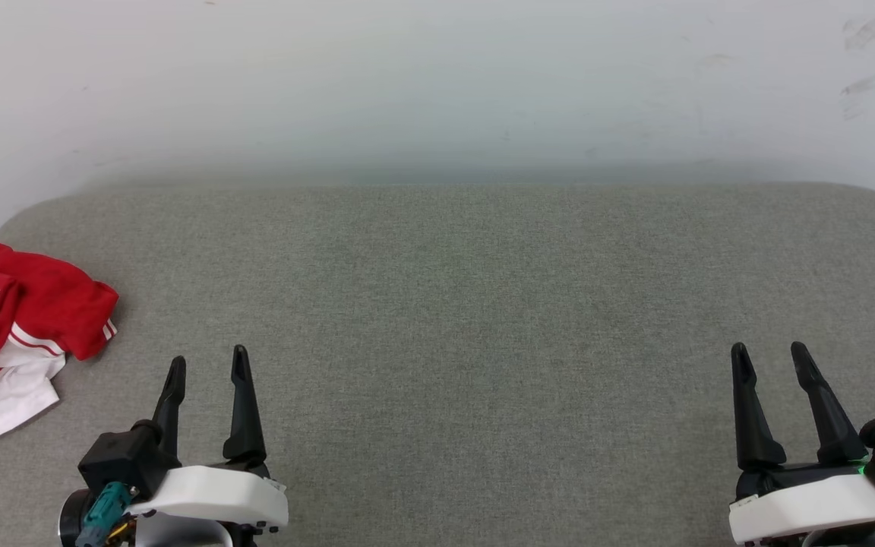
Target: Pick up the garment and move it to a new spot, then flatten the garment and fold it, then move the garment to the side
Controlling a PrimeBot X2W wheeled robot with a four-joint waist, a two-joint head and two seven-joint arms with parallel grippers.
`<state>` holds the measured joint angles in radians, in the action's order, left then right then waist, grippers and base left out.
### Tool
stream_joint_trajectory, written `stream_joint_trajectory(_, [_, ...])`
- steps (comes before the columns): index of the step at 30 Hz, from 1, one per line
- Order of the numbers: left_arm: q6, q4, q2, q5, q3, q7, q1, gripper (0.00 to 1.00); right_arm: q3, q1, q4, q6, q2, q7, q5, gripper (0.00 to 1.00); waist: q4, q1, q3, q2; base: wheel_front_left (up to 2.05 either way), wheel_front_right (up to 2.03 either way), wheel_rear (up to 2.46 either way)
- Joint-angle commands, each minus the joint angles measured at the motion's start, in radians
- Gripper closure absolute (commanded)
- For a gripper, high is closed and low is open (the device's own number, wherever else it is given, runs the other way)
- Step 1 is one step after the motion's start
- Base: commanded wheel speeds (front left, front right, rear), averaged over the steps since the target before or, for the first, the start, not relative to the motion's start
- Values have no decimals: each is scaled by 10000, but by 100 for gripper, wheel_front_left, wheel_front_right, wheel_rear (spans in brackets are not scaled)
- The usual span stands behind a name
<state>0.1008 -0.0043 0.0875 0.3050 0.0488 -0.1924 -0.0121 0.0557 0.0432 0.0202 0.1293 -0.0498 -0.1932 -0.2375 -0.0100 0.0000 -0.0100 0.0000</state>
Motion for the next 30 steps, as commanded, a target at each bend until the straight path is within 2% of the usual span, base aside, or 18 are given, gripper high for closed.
stream_joint_trajectory(1, [45, -131, 52, -221, 9, -90, -33, 0, -3, 68, 140, 17, -11, -84, 268, 0, 1, 0, -2, 0, 0, 0, 0])
stream_joint_trajectory(21, [-104, -328, -128, -1705, -28, -479, -190, 0, -64, 242, 472, 20, -8, -469, 1726, 0, -5, 0, -44, 0, 0, 0, 0])
stream_joint_trajectory(30, [-308, -355, -231, -2222, -206, -642, -255, 0, -100, 343, 586, 21, -7, -648, 2198, 0, -11, 0, -63, 0, 0, 0, 0])
